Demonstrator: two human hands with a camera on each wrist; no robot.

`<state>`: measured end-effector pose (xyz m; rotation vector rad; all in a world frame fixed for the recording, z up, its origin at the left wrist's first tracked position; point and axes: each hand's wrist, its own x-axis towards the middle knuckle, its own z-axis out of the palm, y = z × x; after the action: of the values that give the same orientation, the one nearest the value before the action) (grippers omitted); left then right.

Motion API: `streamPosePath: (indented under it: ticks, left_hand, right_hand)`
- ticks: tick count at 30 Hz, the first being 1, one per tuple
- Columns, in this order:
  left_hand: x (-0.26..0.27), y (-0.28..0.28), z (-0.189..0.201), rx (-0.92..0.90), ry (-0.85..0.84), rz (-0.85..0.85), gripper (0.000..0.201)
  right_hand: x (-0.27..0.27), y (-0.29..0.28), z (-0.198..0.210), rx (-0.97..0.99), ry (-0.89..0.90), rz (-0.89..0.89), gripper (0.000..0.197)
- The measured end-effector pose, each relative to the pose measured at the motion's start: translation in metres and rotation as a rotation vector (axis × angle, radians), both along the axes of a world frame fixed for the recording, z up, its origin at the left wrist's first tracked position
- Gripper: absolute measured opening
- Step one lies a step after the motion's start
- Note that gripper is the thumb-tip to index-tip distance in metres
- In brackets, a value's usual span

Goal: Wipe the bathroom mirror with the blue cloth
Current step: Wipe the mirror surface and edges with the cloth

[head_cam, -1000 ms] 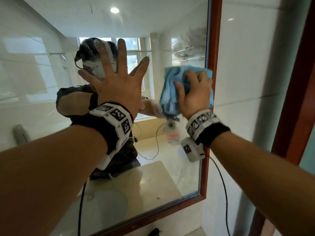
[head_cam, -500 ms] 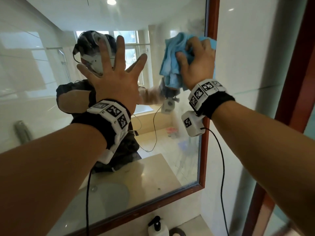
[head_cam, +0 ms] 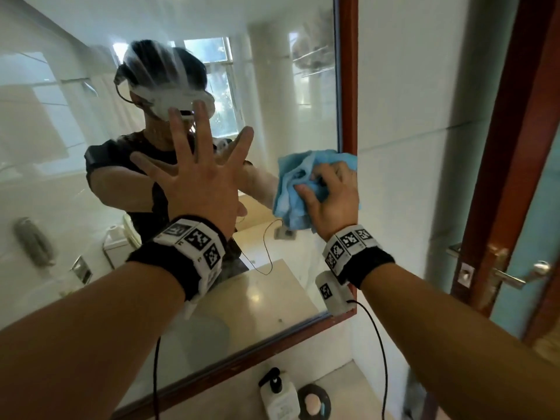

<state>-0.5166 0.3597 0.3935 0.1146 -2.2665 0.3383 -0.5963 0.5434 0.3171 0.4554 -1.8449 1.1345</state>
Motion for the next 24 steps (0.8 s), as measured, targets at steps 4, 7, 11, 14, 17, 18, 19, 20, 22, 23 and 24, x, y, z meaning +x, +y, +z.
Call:
streamPosePath:
  ticks: [4,7,11,14,17,18,19,20,22,23,24]
  left_hand:
    - [0.007,0.006,0.0,-0.066,0.001,0.061,0.132]
    - [0.008,0.009,0.0,-0.064,-0.009,0.066,0.126]
    - [0.01,0.009,0.0,-0.064,-0.003,0.063,0.126]
    - [0.007,0.007,0.0,-0.071,0.001,0.058,0.123]
    - [0.004,0.002,0.001,-0.075,0.015,0.008,0.115]
    - [0.004,0.001,0.0,-0.074,0.015,0.001,0.116]
    - [0.004,0.001,0.0,-0.071,0.014,-0.003,0.117]
    - [0.004,0.001,-0.001,-0.069,0.019,-0.008,0.117]
    - [0.006,0.002,-0.001,-0.074,0.044,-0.023,0.109]
    - [0.006,0.002,-0.001,-0.07,0.049,-0.034,0.108]
    - [0.006,0.002,-0.001,-0.068,0.048,-0.045,0.107]
  right_hand:
    - [0.003,0.0,-0.037,-0.021,-0.074,0.015,0.02]
    - [0.005,0.0,-0.046,-0.022,-0.092,0.032,0.019]
    - [0.009,-0.004,-0.034,-0.038,-0.121,0.018,0.017]
    - [0.011,-0.009,-0.007,-0.069,-0.069,0.021,0.017]
    - [0.006,-0.009,0.038,-0.098,0.027,0.013,0.02]
    - [0.004,-0.009,0.054,-0.104,0.052,0.011,0.02]
    - [0.002,-0.009,0.068,-0.108,0.073,0.007,0.02]
    - [0.0,-0.009,0.079,-0.106,0.088,0.0,0.02]
    - [-0.004,-0.007,0.09,-0.082,0.095,-0.012,0.021]
    - [-0.005,-0.006,0.09,-0.07,0.093,-0.011,0.021]
    - [-0.005,-0.005,0.088,-0.064,0.092,-0.007,0.022]
